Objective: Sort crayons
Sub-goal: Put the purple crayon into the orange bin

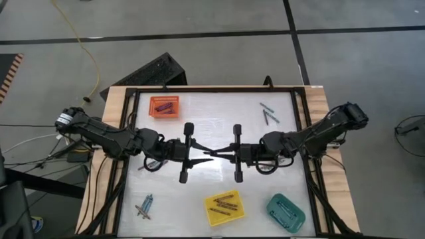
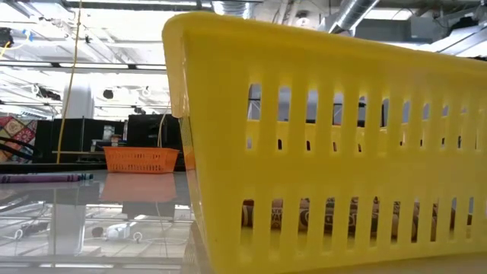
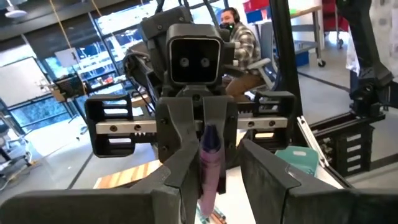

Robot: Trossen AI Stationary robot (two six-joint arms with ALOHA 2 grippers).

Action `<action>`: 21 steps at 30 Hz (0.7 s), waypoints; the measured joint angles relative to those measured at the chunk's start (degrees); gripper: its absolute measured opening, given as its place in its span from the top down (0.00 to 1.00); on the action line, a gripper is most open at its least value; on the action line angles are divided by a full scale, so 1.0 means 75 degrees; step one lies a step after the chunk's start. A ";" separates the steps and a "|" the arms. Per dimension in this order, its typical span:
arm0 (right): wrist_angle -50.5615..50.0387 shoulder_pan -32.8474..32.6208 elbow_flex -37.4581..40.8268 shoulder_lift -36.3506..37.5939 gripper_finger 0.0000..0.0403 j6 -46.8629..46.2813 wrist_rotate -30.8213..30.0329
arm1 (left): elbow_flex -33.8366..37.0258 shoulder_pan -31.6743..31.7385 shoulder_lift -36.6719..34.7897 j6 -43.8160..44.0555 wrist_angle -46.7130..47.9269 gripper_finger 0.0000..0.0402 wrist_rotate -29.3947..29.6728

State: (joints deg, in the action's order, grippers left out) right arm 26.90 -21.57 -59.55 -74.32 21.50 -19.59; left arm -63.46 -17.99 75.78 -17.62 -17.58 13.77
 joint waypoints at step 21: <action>-0.0009 -0.0177 -0.0003 0.0015 1.00 0.0196 -0.0382 | 0.0000 -0.0255 -0.0168 -0.0528 0.0111 0.89 0.0424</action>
State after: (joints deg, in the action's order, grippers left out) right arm 26.83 -22.90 -59.57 -74.22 22.96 -22.46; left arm -63.46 -19.90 74.52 -21.58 -16.75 16.95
